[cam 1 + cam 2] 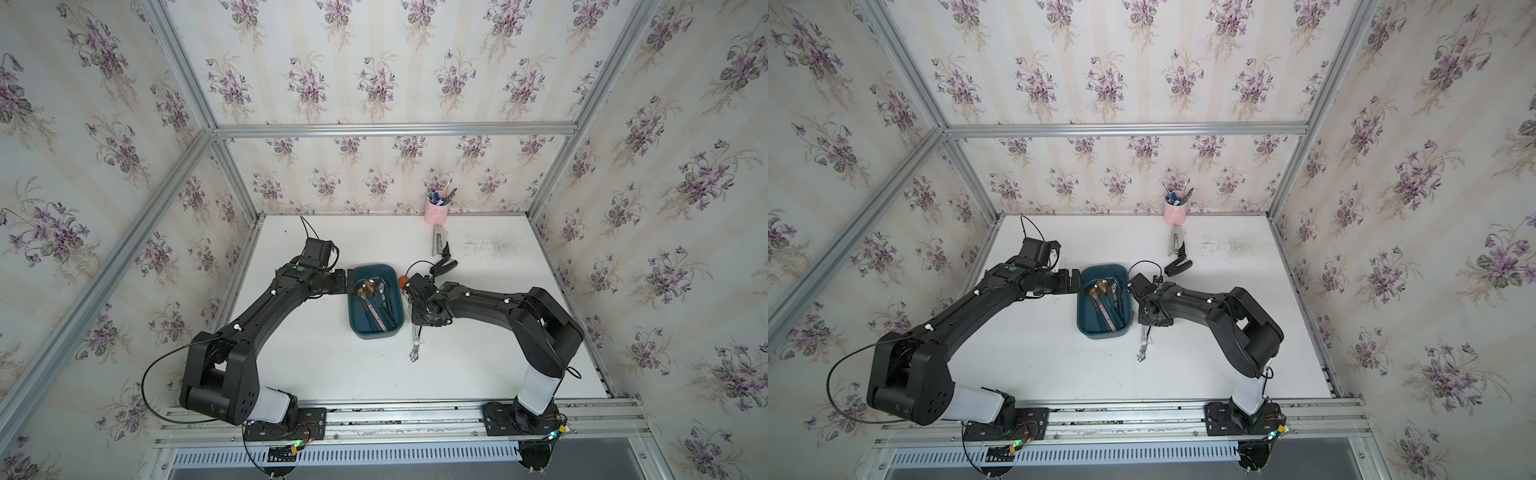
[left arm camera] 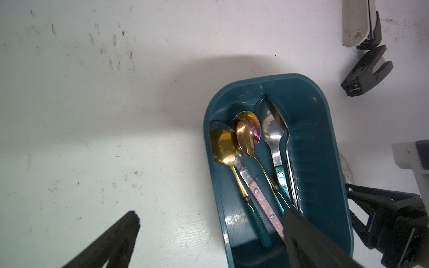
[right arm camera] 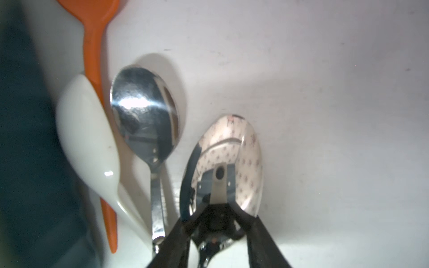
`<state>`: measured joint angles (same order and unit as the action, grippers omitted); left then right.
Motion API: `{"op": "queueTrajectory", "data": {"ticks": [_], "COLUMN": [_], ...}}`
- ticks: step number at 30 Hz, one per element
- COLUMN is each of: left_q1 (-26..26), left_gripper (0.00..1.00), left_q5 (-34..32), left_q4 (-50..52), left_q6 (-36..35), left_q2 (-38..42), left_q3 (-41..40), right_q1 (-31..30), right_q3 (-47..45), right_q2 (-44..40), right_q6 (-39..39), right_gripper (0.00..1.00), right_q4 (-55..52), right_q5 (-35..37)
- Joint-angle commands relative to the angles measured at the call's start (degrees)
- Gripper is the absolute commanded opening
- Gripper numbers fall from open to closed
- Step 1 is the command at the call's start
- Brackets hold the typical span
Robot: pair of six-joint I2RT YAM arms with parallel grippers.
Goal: Put the spoon into the storage box
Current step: Pick up the spoon from the center of the board.
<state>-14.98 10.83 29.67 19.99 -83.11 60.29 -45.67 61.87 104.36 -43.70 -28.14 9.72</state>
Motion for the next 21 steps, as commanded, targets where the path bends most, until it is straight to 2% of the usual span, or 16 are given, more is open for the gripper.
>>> {"op": "queueTrajectory", "data": {"ticks": [1,3,7,11,18,21], "left_q1": [0.1,0.04,0.07,0.05,0.06,0.05], "left_gripper": [1.0,1.0,1.0,1.0,1.0,1.0], "left_q5": [-0.81,-0.85,-0.99,-1.07,-1.07,-0.99], "left_q4": [0.01,-0.1,-0.18,-0.38,-0.62,-0.67], "left_q6": [0.18,0.23,0.47,0.41,0.67,0.84], "left_q2": [0.27,0.15,-0.03,-0.23,-0.61,-0.66], "left_q3": [0.18,0.24,0.21,0.19,0.26,0.28], "right_q1": [0.06,0.14,0.11,0.3,0.23,0.23], "right_q3": [0.37,0.97,1.92,2.72,2.39,2.49], "right_q2": [1.28,1.63,2.41,3.45,4.36,4.52], "right_q6": [0.53,0.92,2.43,4.17,6.04,7.11], "right_gripper": [0.36,0.35,0.26,0.21,0.18,0.09], "right_q4": [-1.46,-1.71,-2.48,-3.75,-4.89,-4.94], "right_q5": [-3.0,-3.12,-3.13,-2.6,-2.51,-3.03]}}
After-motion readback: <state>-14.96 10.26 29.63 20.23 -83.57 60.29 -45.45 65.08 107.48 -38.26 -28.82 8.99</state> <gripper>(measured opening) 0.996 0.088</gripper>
